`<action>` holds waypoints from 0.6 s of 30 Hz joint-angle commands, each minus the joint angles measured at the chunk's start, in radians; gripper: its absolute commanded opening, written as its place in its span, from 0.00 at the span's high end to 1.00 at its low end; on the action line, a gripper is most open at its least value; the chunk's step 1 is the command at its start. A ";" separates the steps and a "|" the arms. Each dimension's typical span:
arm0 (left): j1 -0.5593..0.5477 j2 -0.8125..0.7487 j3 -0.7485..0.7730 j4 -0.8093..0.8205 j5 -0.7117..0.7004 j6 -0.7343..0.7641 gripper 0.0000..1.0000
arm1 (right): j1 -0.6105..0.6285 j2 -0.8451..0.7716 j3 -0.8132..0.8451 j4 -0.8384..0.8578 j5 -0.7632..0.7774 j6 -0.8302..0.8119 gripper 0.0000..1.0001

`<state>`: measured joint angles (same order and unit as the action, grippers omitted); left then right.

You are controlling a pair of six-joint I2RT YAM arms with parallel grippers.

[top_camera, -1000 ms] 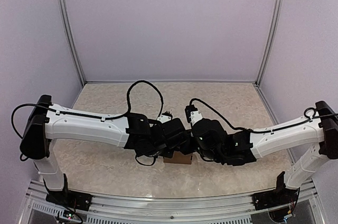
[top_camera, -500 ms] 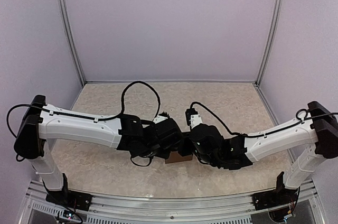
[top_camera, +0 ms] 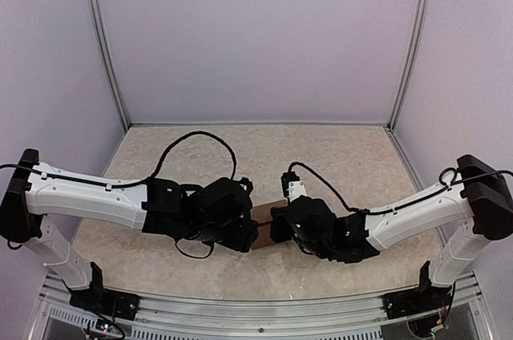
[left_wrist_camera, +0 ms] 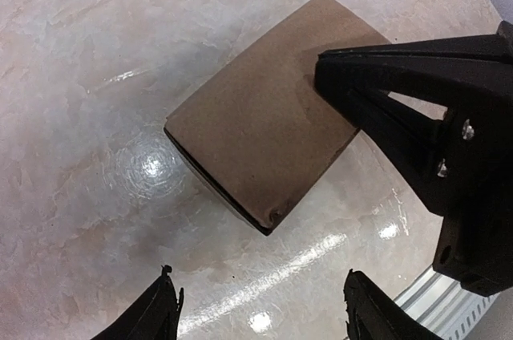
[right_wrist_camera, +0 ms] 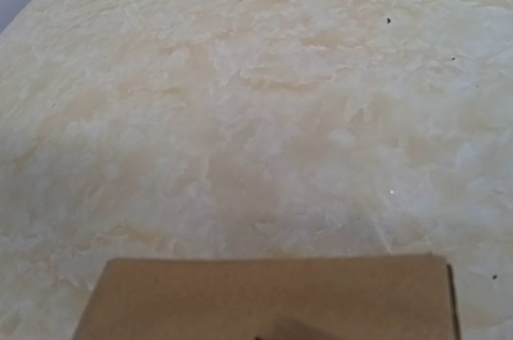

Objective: Fold the paper box

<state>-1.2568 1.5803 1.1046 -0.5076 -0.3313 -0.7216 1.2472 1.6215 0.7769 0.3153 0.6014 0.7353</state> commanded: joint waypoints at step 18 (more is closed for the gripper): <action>0.249 -0.208 -0.192 0.476 0.433 0.072 1.00 | 0.006 0.042 -0.063 -0.051 -0.043 -0.006 1.00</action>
<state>-1.0290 1.3376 0.9203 -0.1608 -0.0044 -0.6655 1.2472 1.6234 0.7563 0.3592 0.5976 0.7311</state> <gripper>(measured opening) 0.010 0.003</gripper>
